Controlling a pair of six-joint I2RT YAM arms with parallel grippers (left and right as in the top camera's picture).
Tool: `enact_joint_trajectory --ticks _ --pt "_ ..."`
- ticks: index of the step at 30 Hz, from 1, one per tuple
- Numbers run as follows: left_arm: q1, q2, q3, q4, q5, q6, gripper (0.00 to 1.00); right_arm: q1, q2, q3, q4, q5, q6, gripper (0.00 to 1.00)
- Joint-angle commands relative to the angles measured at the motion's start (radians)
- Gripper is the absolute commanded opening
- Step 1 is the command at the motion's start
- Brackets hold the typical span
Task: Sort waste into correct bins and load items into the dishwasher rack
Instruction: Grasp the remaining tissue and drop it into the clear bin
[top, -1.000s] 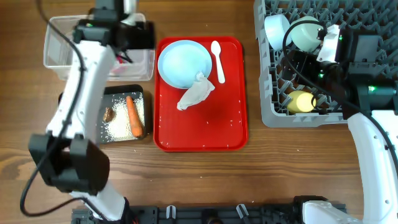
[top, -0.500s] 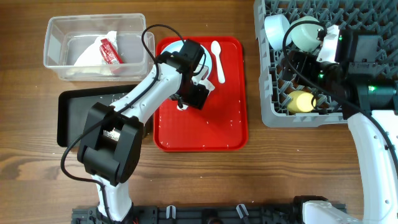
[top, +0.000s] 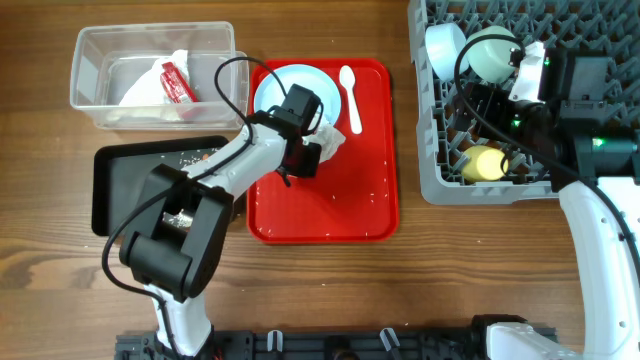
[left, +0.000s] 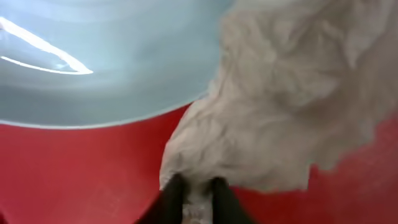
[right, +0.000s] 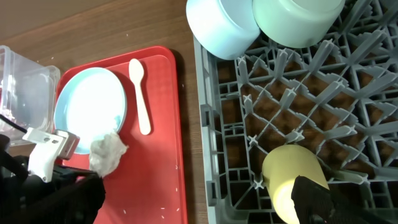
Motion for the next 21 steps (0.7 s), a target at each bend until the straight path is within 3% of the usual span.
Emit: enact_joint_trajectory --ticks 1,9,13,17,21 --pt "-0.006 0.002 -0.021 -0.011 0.020 -0.023 0.04 0.000 0.013 0.001 -0.001 0.003 -0.014 1.00" --pt "-0.005 -0.244 0.098 -0.123 0.016 -0.023 0.04 0.000 0.013 0.001 -0.002 0.003 -0.013 1.00" --pt "0.026 -0.427 0.101 -0.033 -0.140 -0.023 0.04 0.000 0.013 0.001 -0.001 0.002 -0.012 1.00" --pt "0.128 -0.455 0.100 0.084 -0.441 -0.023 0.04 0.000 0.013 0.001 0.000 0.002 -0.010 1.00" --pt "0.280 -0.354 0.100 0.223 -0.459 -0.023 0.04 0.000 0.013 0.001 -0.005 0.002 -0.010 1.00"
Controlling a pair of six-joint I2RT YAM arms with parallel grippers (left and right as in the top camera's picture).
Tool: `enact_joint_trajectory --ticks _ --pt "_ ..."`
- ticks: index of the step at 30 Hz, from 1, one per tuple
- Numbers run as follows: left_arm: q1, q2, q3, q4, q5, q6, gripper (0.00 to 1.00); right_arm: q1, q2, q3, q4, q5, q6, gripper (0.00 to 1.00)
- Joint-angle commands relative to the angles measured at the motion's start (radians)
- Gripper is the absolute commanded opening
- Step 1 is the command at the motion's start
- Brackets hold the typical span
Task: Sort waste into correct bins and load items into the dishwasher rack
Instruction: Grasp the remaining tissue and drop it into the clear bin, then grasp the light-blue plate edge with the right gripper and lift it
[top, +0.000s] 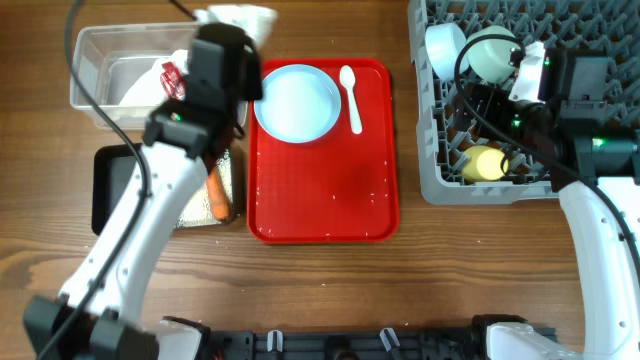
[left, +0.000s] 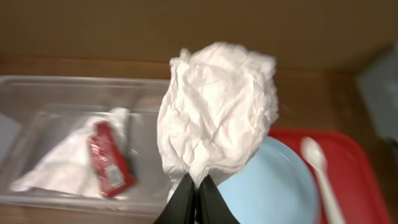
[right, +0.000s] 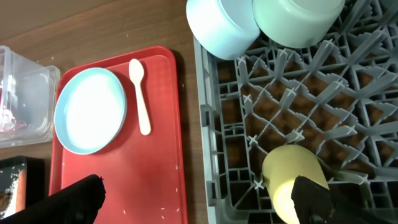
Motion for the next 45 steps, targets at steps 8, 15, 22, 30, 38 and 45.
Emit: enact_joint_trajectory --ticks 8,15,22,30,38,45 --pt "0.275 0.314 -0.006 0.192 -0.082 -0.010 0.82 0.000 0.013 0.001 -0.013 0.002 -0.010 1.00" --pt "0.251 0.294 0.007 0.206 -0.082 -0.009 1.00 0.000 0.013 0.001 -0.003 -0.010 -0.010 1.00" --pt "0.137 0.066 0.018 -0.052 -0.039 -0.167 1.00 0.078 0.040 0.001 0.172 -0.142 0.080 1.00" --pt "0.145 -0.188 0.018 -0.333 0.180 -0.257 1.00 0.303 0.325 0.002 0.561 -0.023 0.149 0.99" --pt "0.143 -0.177 0.016 -0.452 0.214 -0.261 1.00 0.383 0.625 0.002 0.783 -0.031 0.145 0.89" --pt "0.143 -0.175 0.016 -0.507 0.243 -0.260 1.00 0.385 0.759 0.002 0.850 -0.101 0.142 0.54"
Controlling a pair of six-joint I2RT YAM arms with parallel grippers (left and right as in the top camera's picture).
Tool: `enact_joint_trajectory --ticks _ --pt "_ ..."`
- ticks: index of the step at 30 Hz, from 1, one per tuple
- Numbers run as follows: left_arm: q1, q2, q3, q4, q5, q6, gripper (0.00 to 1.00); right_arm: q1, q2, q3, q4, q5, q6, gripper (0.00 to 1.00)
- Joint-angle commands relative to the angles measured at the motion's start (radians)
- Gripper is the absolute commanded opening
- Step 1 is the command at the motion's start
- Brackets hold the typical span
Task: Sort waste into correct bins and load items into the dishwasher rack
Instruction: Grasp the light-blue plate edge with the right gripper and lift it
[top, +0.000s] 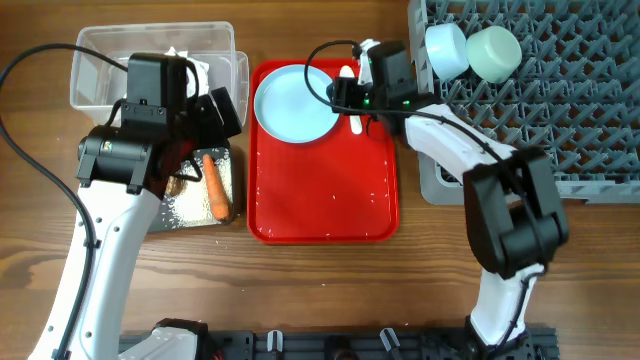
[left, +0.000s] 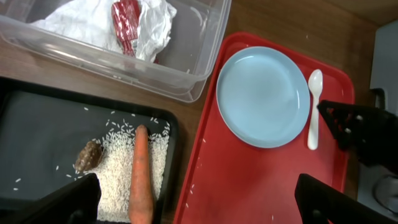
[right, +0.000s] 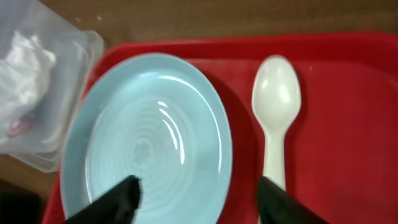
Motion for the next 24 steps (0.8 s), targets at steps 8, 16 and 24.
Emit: enact_joint_trajectory --ticks 8,16,24 --pt "0.002 0.003 0.005 -0.005 0.020 -0.010 1.00 0.025 0.117 0.003 0.054 -0.026 -0.053 0.53" --pt "0.002 0.003 0.005 -0.005 0.020 -0.010 1.00 0.026 0.166 0.003 0.077 0.003 -0.064 0.33" --pt "0.002 0.003 0.005 -0.005 0.020 -0.010 1.00 0.012 0.166 0.003 0.021 0.011 -0.063 0.04"
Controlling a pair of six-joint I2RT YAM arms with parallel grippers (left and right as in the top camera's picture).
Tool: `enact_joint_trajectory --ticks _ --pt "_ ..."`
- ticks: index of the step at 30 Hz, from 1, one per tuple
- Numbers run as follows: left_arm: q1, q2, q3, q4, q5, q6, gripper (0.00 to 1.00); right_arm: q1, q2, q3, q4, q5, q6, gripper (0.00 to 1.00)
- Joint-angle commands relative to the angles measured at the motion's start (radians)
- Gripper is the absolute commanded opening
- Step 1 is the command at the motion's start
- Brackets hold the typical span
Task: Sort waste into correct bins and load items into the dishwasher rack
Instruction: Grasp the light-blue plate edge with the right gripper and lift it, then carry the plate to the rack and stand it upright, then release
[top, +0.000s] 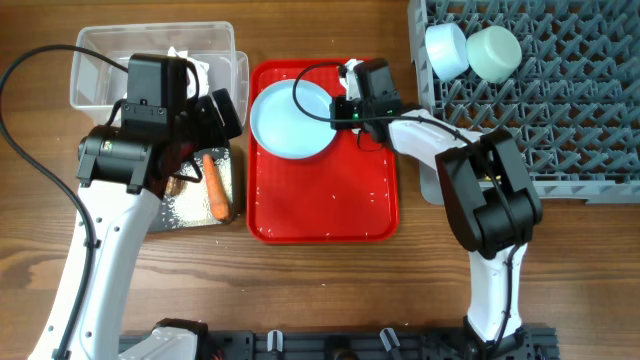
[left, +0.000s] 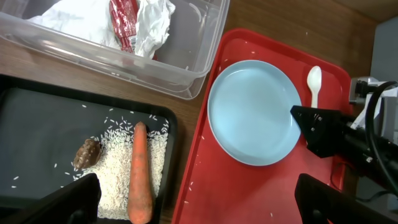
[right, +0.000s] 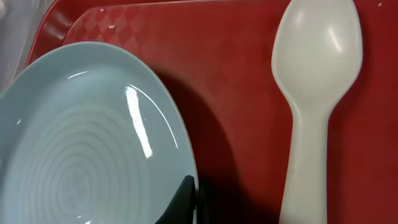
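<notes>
A light blue plate (top: 288, 122) lies on the red tray (top: 325, 210), also in the left wrist view (left: 252, 115) and close up in the right wrist view (right: 87, 143). My right gripper (top: 338, 110) (right: 189, 196) is shut on the plate's right rim. Just right of it lies a white spoon (right: 317, 93) (left: 314, 79). My left gripper (top: 210, 120) (left: 196, 205) hangs open and holds nothing, high over the join of the black tray and the red tray. The grey dishwasher rack (top: 540, 110) stands at the right.
At the back left, a clear bin (top: 95, 60) holds crumpled napkins and a red packet (left: 124, 22). In front of it, a black tray (top: 110, 195) carries rice, a carrot (left: 140, 177) and a brown lump. A blue cup (top: 445, 48) and a green cup (top: 492, 48) sit in the rack.
My right gripper was open just above the plate and spoon; now it is lower and shut on the plate's right rim. The plate sits slightly lower-left. The left arm has not moved.
My left gripper was shut on a crumpled napkin beside the plate while the right hung over the rack. Then the napkin was held over the clear bin. Later it lay in the bin, the left gripper open, the right open over the plate; now the right grips the rim.
</notes>
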Motion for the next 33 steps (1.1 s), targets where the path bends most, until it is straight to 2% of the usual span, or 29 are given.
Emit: enact_joint_trajectory --ticks 1,6,10,13,18,22,24,26,31,33 --pt "0.002 0.003 0.005 0.002 0.012 -0.010 1.00 -0.014 0.028 -0.004 -0.051 0.021 -0.005 0.04" --pt "0.002 0.003 0.004 0.002 0.012 -0.010 1.00 -0.039 -0.061 -0.004 -0.133 0.010 0.002 0.04" --pt "0.002 0.003 0.004 0.002 0.012 -0.010 1.00 -0.064 -0.251 -0.004 -0.212 -0.074 -0.008 0.04" --pt "0.002 0.003 0.004 0.002 0.012 -0.010 1.00 -0.088 -0.419 -0.004 -0.270 -0.055 -0.026 0.04" --pt "0.002 0.003 0.004 0.002 0.012 -0.010 1.00 -0.163 -0.628 -0.004 -0.356 0.174 -0.023 0.04" --pt "0.002 0.003 0.005 0.002 0.012 -0.010 1.00 -0.268 -0.713 -0.004 -0.343 0.584 -0.029 0.04" --pt "0.002 0.003 0.005 0.002 0.012 -0.010 1.00 -0.311 -0.714 -0.004 -0.294 0.783 -0.111 0.04" --pt "0.002 0.003 0.005 0.002 0.012 -0.010 1.00 -0.357 -0.705 -0.004 -0.222 0.899 -0.231 0.04" --pt "0.002 0.003 0.004 0.002 0.012 -0.010 1.00 -0.449 -0.668 -0.004 -0.024 0.933 -0.481 0.04" --pt "0.002 0.003 0.005 0.002 0.012 -0.010 1.00 -0.476 -0.637 -0.005 0.050 1.009 -0.607 0.04"
